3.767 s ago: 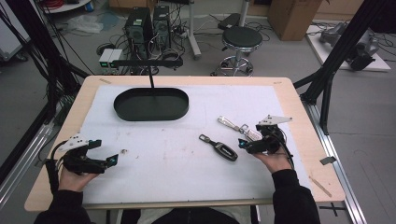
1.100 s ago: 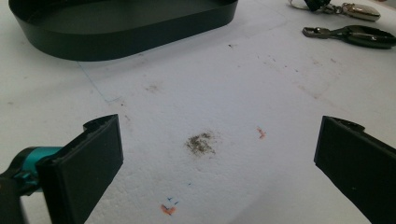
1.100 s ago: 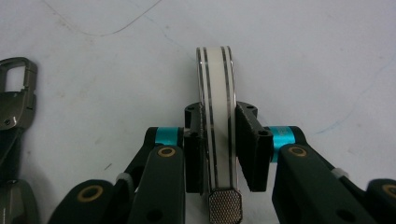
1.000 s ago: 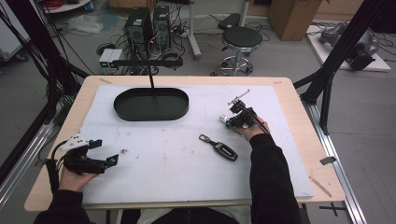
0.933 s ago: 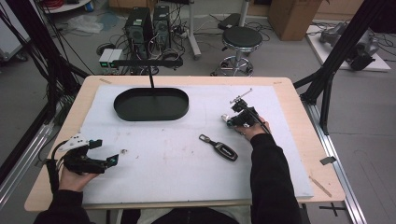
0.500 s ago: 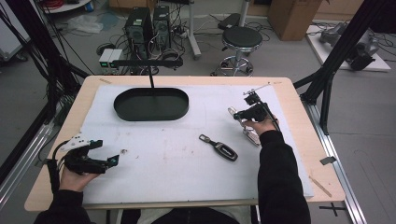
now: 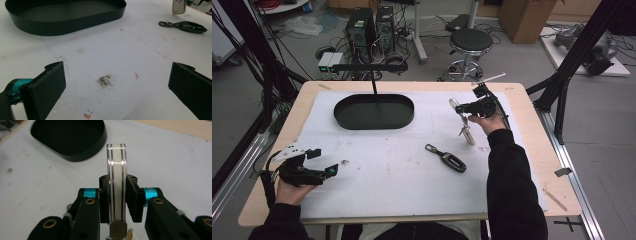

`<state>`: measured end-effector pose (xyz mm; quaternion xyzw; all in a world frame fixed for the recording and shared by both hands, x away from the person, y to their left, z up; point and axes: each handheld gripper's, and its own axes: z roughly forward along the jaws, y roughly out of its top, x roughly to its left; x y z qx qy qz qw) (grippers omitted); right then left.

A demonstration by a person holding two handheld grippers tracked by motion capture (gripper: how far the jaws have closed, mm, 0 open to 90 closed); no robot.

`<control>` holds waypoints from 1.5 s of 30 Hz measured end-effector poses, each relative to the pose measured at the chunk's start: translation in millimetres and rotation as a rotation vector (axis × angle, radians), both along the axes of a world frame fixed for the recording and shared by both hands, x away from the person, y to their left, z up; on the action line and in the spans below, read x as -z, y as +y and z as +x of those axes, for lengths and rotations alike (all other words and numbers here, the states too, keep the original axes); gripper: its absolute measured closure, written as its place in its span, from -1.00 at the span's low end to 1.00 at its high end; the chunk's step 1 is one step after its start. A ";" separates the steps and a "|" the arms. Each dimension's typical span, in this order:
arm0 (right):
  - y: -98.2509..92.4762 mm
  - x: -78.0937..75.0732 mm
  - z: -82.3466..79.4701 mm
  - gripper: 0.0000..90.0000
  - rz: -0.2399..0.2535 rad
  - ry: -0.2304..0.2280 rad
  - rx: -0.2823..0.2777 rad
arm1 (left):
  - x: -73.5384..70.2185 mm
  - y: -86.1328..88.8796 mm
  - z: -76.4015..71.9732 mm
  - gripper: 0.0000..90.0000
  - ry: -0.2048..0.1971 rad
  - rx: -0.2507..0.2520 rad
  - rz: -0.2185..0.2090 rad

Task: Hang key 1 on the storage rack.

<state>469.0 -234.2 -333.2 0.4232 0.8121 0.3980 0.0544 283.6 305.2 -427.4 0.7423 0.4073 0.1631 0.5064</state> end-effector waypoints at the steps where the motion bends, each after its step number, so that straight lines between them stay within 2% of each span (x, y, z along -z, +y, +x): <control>1: 1.3 -3.9 0.3 0.67 0.009 -0.007 -0.006 | 0.2 -0.8 0.0 -0.96 0.000 0.003 0.006; 4: 9.8 -21.6 -0.6 0.67 0.046 -0.029 -0.025 | 0.7 -2.6 0.0 -0.96 0.005 0.004 0.009; 5: 12.6 -26.2 -1.5 0.67 0.050 -0.026 -0.029 | 0.7 -2.6 0.1 -0.96 0.007 0.004 0.011; 10: 31.0 -52.9 -1.5 0.67 0.069 -0.066 -0.049 | 0.6 -1.8 0.2 -0.96 0.003 0.003 0.009; 14: 40.2 -67.2 1.3 0.67 0.103 -0.077 -0.048 | 0.8 -2.1 0.3 -0.96 0.004 0.004 0.010; 21: 60.1 -88.5 6.8 0.67 0.113 -0.098 -0.069 | 1.7 -1.3 2.7 -0.96 0.003 0.003 -0.006; 24: 64.2 -90.3 8.4 0.67 0.117 -0.091 -0.073 | 2.0 -1.4 3.8 -0.96 0.002 0.005 -0.012; 30: 79.2 -91.2 13.0 0.67 0.087 -0.077 -0.090 | 2.9 -0.3 6.2 -0.96 -0.001 0.005 -0.023; 34: 87.9 -92.5 18.8 0.67 0.092 -0.078 -0.090 | 3.2 0.9 6.9 -0.96 -0.005 0.000 -0.025; 37: 97.1 -95.1 24.5 0.67 0.101 -0.073 -0.093 | 3.2 1.4 7.1 -0.96 -0.004 -0.002 -0.024; 43: 117.8 -97.3 34.2 0.67 0.071 -0.060 -0.101 | 3.4 1.3 7.7 -0.96 -0.008 0.000 -0.028; 45: 124.7 -98.4 37.3 0.67 0.076 -0.056 -0.102 | 4.3 0.1 9.5 -0.96 -0.008 0.002 -0.033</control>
